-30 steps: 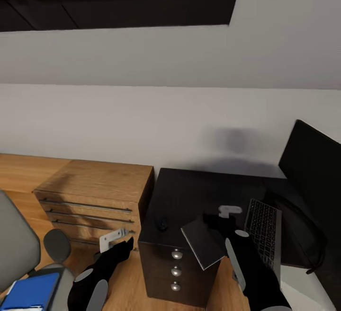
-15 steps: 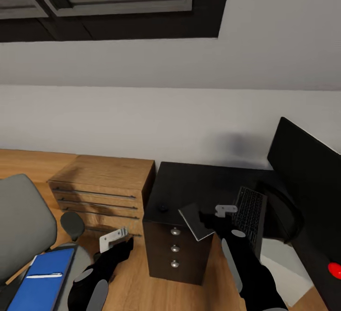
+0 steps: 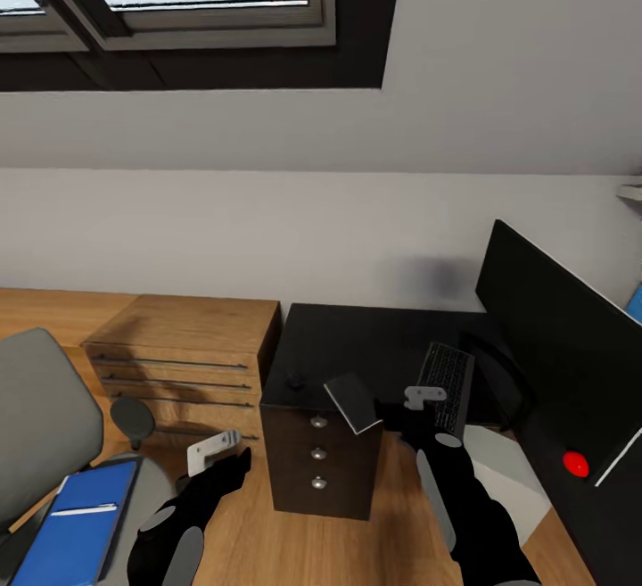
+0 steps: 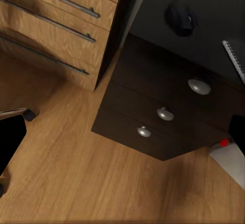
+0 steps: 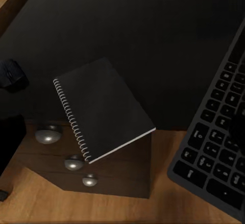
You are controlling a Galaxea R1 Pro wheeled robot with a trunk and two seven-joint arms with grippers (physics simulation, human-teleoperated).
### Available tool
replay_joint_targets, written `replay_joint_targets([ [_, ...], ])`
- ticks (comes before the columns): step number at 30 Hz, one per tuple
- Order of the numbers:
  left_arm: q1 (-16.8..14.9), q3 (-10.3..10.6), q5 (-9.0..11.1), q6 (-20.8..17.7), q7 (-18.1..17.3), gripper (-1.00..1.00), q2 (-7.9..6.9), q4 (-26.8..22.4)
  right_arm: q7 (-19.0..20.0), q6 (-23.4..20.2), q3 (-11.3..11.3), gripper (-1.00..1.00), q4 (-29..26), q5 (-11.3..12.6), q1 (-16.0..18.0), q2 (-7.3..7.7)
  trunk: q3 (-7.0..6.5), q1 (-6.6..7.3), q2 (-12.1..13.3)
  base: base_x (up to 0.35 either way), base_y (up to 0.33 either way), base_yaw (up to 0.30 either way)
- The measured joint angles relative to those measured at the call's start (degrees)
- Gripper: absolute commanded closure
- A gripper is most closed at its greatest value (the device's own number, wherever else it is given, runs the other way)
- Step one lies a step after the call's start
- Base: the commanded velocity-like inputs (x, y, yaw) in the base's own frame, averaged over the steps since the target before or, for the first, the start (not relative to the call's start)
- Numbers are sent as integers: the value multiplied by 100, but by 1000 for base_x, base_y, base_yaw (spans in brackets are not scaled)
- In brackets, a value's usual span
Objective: In the bedroom, organize the workspace by keeping the computer under the desk, ensuring the monitor is on the desk, placing the keyboard on the desk next to the monitor, placing the mouse on the desk next to the keyboard, moving the folder from the swivel chair onto the desk next to the mouse, stacking the notebook on top of the folder with the pen on top of the notebook, and positioning the swivel chair next to the desk.
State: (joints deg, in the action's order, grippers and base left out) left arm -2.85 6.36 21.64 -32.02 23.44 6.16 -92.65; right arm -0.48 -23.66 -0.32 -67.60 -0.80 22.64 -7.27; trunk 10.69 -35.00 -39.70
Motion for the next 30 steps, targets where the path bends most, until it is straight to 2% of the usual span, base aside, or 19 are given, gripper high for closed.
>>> replay_joint_targets([
  [9,0,2,-14,6,0,-100,0,0,0,6,5,-100,-27,0,-15,0,-164,198,362,-2,0,-4],
  [10,0,8,-24,7,7,-100,0,6,0,-18,20,-100,-510,-1,-339,0,-182,221,400,0,0,0],
  [12,0,12,-26,7,8,-100,0,7,0,-21,60,-100,-685,1,-498,-2,-218,264,482,0,0,0],
  [14,0,16,-27,8,8,-100,0,14,0,6,208,-100,-944,-3,-831,18,-254,308,563,0,0,0],
  [22,0,26,-27,12,7,-100,0,221,-12,56,256,-100,-1009,-20,-1308,38,-398,484,885,0,0,0],
  [27,0,32,-68,37,-4,-100,0,832,-19,148,259,-100,-1009,-33,-1668,41,-489,594,1086,0,0,0],
  [30,2,32,-223,47,-6,-100,0,1300,-22,190,258,-100,-913,-36,-1856,45,-542,661,1207,0,0,0],
])
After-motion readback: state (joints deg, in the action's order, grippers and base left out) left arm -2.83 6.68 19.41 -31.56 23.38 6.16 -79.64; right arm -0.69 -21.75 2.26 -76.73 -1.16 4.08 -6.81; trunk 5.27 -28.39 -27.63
